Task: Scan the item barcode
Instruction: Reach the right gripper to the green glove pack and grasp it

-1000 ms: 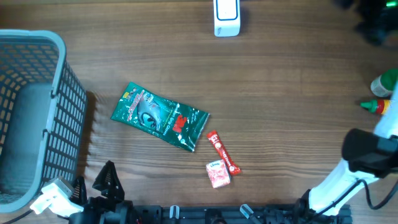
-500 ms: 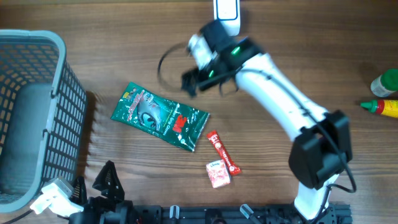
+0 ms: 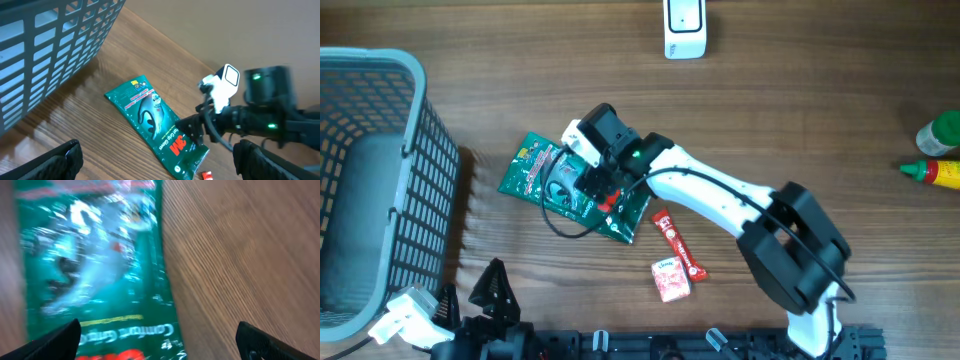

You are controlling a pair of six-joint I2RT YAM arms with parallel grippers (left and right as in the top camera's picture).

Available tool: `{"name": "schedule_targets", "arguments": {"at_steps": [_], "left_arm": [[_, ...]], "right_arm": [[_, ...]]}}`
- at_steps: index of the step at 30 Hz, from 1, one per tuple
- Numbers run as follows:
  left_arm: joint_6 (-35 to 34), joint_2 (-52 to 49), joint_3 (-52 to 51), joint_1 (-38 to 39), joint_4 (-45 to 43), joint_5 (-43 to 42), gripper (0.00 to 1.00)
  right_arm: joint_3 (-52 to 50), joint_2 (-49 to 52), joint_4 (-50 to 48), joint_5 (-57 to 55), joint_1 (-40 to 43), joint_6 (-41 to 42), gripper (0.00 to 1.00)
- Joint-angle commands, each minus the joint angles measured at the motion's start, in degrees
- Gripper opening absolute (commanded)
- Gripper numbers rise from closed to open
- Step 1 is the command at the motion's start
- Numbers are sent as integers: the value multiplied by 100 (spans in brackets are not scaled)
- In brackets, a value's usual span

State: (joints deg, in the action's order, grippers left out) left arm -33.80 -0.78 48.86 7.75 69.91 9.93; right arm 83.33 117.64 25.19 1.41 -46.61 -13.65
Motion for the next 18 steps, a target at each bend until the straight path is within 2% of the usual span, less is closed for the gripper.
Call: {"name": "schedule_targets", "arguments": {"at_steps": [1,4,8,12,13,15,17,18], "left_arm": [[-33,46,15,-42,-17,-26,100],[-33,46,15,-42,-17,-26,100],[-33,46,15,-42,-17,-26,100],[-33,46,15,-42,-17,-26,100],[-33,48,15,-42,-17,-26,100],[-33,46,15,-42,-15,-26,100],[-33,46,15,-42,-17,-26,100],[-33,46,15,-42,-17,-26,100]], "right_arm": [[-52,339,-254,-205,74,-181,96],[-52,431,-516,-157,136,-4,82],[-52,527,-319,466,164,76,73],[-52,579,0,393,192,361,70],[-52,579,39,319,216,433,63],[-52,579,129,105,284,560,38],[-52,579,229,-199,424,1021,4],[-52,579,282,-273,498,1224,4]]}}
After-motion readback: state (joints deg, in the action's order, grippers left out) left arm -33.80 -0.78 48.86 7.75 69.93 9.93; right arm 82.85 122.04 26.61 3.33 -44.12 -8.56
